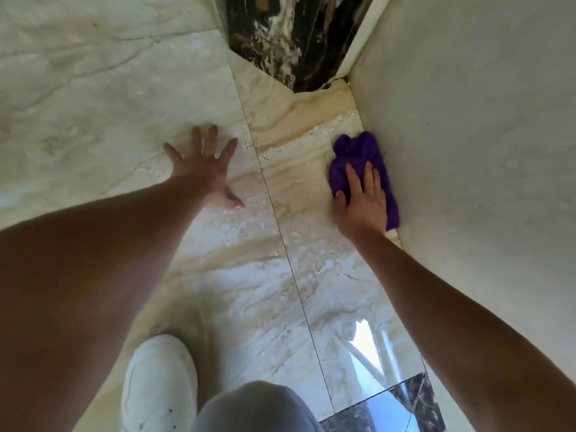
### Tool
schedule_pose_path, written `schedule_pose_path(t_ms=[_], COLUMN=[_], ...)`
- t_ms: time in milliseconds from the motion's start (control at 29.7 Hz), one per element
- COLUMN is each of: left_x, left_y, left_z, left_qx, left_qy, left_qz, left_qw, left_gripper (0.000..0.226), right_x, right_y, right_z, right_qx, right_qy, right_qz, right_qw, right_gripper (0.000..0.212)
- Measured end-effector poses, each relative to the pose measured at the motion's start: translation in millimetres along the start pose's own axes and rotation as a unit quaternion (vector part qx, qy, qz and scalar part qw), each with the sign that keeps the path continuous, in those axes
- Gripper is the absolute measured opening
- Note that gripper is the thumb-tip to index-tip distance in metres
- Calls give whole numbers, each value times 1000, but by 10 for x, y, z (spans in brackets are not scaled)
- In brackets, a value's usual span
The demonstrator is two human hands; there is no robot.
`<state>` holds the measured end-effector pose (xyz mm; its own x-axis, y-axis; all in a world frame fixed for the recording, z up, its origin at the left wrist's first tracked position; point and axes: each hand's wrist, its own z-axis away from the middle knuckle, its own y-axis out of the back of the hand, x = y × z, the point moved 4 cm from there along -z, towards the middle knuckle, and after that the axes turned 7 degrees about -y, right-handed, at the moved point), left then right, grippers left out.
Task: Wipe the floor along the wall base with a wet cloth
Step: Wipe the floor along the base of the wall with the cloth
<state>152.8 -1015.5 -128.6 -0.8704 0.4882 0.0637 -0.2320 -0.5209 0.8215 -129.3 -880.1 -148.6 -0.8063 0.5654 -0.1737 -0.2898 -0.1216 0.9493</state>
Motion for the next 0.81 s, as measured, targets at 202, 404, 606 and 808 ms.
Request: schedule_pose_path(t_ms=[202,404,606,808], left_x=[-16,-167,-336,-426], left_y=[-36,700,565,411], left_z=[-69,-314,-612,-849], left_qx=[-70,-140,-66,-48], left_qy=[-11,-60,-26,-43], left_qz=[32,14,33,54], left_qw=[997,988,997,996], left_gripper=[149,123,141,146], right_x=[-502,-824,-1181,-1277], right_y=[289,620,207,74], right_z=[-851,-936,-872,-1276], right_qx=[-165,-236,-59,52], right_qy=[16,-77,-275,-171], right_qz=[44,61,-83,-25], right_qw=[985,967,956,984], right_gripper=[73,79,72,68])
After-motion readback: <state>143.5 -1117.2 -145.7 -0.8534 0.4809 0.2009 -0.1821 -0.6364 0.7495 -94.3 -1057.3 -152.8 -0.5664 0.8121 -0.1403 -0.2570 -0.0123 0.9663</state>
